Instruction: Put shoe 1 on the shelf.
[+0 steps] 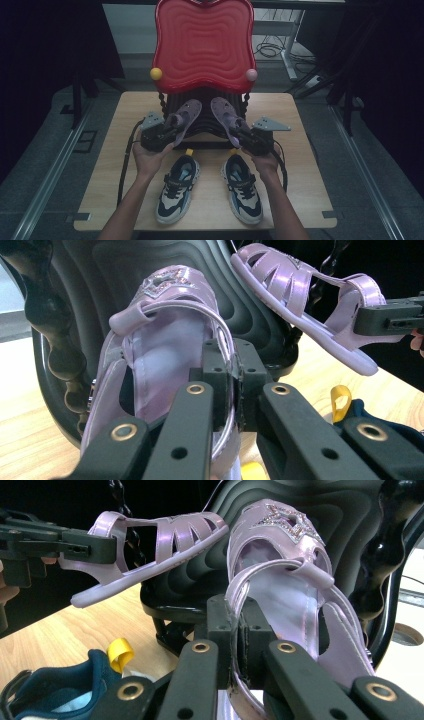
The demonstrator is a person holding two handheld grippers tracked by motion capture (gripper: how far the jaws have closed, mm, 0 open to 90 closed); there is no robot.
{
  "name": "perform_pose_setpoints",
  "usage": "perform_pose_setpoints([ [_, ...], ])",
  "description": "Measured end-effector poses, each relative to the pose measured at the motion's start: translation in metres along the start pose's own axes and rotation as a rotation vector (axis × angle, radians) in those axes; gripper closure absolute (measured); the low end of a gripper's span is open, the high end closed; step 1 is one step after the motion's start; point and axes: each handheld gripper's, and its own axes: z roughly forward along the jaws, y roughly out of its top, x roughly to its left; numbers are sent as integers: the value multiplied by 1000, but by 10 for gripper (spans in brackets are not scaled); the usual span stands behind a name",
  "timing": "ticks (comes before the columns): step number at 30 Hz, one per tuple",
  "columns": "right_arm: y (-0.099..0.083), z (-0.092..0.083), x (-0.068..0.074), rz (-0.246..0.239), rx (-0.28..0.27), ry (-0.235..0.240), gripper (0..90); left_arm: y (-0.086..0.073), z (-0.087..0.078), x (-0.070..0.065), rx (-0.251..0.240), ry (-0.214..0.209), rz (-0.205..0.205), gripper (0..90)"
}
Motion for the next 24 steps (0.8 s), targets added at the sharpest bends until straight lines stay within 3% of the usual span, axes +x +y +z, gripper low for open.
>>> perform_pose_setpoints([
  [5,2,5,1,-8,-4,-8,864,3,1,4,-2,17,3,865],
  [24,9,18,2,-3,-10,-24,864,11,12,7,-24,16,-6,866],
])
